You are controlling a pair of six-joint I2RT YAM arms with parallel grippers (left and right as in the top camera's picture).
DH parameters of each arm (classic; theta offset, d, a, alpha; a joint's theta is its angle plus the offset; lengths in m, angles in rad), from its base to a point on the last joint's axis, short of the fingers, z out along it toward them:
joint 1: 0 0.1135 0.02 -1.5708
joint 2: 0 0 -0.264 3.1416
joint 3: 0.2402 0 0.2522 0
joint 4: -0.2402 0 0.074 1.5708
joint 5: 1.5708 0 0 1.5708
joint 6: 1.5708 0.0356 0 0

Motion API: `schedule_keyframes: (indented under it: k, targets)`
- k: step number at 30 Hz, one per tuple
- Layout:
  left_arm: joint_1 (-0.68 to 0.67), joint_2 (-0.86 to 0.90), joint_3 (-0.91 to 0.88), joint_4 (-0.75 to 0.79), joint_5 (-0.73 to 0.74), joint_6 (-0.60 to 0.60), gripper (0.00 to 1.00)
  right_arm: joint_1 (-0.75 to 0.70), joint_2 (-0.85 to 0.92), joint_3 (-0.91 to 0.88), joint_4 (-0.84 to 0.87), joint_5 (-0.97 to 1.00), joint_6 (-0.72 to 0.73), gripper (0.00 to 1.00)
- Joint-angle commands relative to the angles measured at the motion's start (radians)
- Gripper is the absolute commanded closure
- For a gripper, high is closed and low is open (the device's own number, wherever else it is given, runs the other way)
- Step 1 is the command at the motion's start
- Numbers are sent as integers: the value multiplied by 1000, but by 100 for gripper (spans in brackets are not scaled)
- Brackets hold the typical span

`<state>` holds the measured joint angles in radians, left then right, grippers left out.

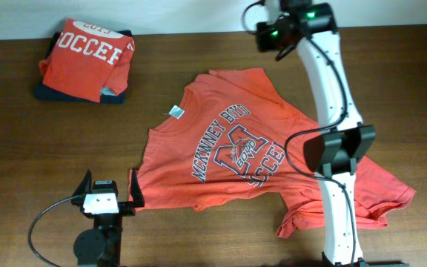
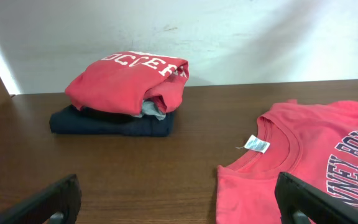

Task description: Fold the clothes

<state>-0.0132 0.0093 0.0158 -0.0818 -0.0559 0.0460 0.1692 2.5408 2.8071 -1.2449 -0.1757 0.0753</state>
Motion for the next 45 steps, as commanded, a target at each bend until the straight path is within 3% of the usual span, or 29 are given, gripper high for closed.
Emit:
schedule_keyframes:
  k: [1, 3, 19, 23, 31, 45]
  targets:
    - [-5, -3, -7, 2, 14, 16, 1, -35, -13, -70, 63, 11, 13, 91]
    - [-5, -3, -7, 2, 14, 16, 1, -44, -13, -120, 93, 11, 12, 96]
    - [-5, -3, -7, 2, 14, 16, 1, -14, -13, -672, 500, -109, -72, 96]
    - [-5, -3, -7, 2, 14, 16, 1, -7, -13, -724, 555, -86, -71, 96]
    - [-5, -3, -7, 2, 14, 16, 1, -41, 4, -742, 605, 259, -71, 96]
    - [-5, -3, -7, 2, 14, 16, 1, -187, 4, -741, 776, 266, -34, 96]
